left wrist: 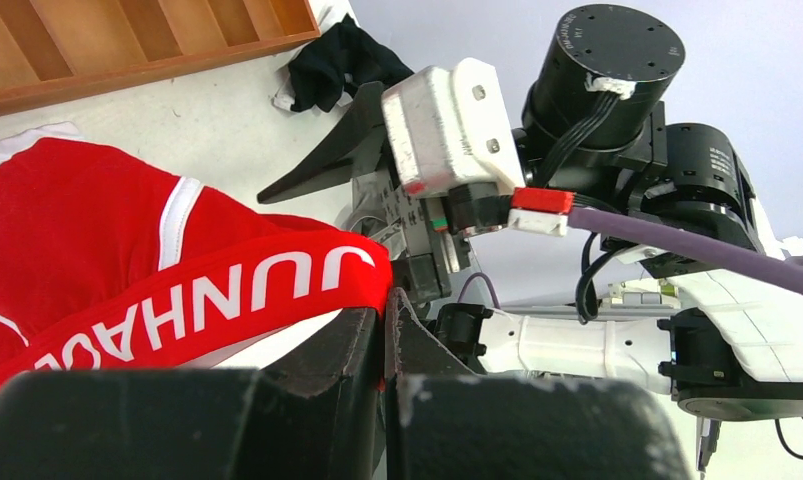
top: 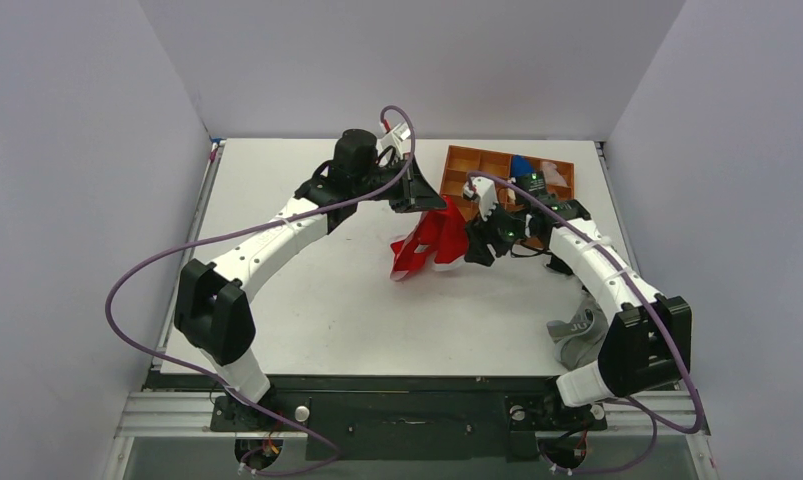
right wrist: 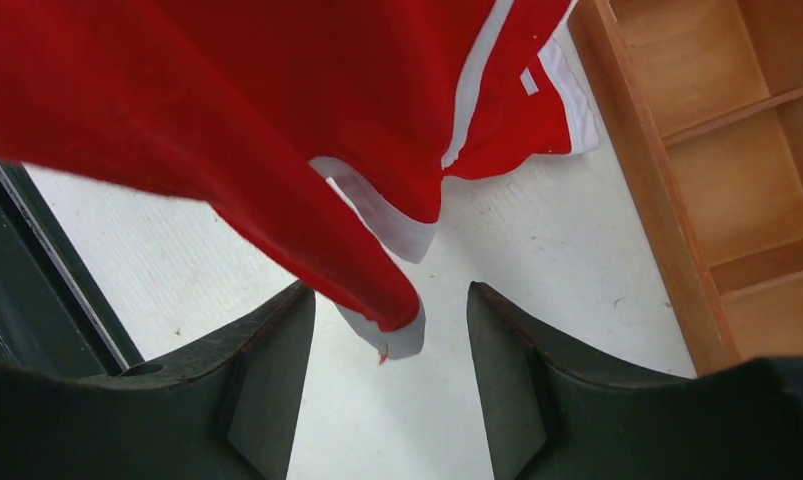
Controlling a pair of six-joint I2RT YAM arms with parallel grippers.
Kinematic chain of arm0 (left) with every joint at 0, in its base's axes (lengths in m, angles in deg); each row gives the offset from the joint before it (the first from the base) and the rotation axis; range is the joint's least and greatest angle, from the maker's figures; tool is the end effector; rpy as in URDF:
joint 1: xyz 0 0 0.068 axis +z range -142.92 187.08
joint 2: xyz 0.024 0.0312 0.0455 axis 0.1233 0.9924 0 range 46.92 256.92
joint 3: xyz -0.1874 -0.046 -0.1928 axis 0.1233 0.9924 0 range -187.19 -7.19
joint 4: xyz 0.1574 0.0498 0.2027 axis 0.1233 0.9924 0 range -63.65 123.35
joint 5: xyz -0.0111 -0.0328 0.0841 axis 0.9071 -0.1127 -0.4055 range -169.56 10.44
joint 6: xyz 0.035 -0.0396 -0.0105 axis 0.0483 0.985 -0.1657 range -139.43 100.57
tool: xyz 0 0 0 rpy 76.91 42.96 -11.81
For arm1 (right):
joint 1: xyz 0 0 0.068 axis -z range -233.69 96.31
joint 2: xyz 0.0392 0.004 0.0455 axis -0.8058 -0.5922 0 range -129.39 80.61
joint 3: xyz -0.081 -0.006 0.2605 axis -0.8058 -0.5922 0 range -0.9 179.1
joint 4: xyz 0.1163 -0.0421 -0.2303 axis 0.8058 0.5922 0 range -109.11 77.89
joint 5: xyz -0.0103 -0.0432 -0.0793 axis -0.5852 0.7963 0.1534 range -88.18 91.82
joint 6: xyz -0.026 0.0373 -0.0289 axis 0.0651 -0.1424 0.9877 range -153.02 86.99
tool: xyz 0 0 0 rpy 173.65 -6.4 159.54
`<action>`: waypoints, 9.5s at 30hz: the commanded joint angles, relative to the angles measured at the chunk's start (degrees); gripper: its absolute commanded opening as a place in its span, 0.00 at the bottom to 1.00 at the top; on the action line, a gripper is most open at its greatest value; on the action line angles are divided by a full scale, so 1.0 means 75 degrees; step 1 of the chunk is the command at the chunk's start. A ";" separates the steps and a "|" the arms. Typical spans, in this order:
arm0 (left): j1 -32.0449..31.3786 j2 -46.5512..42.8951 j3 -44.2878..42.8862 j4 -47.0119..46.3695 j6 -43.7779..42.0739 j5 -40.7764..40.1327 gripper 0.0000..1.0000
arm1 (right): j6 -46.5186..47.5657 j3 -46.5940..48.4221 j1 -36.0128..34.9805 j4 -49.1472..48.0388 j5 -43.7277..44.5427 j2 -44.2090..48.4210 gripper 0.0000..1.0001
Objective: Roll the underwear
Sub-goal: Flatten out the underwear at the center of the board.
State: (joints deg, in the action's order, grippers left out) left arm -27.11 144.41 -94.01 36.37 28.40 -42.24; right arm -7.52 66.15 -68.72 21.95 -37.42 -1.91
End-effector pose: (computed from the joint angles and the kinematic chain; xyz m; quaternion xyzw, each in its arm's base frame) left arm 0.3204 -0.2437 0.3526 0.0881 0.7955 -0.5521 0.2338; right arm 0.2778 0.0979 0.2832 -0.4031 0.8127 0.2955 0.2994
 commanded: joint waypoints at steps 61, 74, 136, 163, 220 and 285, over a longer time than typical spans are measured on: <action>0.0187 -0.3373 0.2501 0.1023 -0.6455 -0.1176 0.94 | -0.1219 0.4361 -0.1481 0.2782 0.2189 -0.0590 0.00; -0.2598 -0.1412 0.1722 0.0172 -0.6776 -0.6189 0.97 | -0.2090 0.4699 -0.0585 0.2789 0.1869 -0.1536 0.00; -0.2611 -0.1342 0.0675 0.1409 -0.8719 -0.4921 0.00 | -0.0295 0.4780 -0.0154 0.4306 0.0160 -0.1250 0.00; 0.1050 -0.2016 -0.0664 0.0807 -0.9853 -0.3886 0.00 | -0.0483 0.8874 -0.1198 0.3774 0.2052 -0.2697 0.00; 0.0821 0.1932 0.1457 0.2017 -0.6692 -0.2313 0.62 | -0.0284 -0.1394 -0.0168 0.0546 0.2175 0.0518 0.58; 0.1729 0.1147 0.1608 0.2056 -0.6594 -0.4367 0.91 | -0.0623 -0.1271 -0.1817 0.0517 0.3900 -0.2339 0.19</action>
State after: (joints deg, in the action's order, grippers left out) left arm -14.22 157.20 -82.43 53.66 -21.13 -74.08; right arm -9.46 58.44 -81.46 31.32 -15.15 -18.29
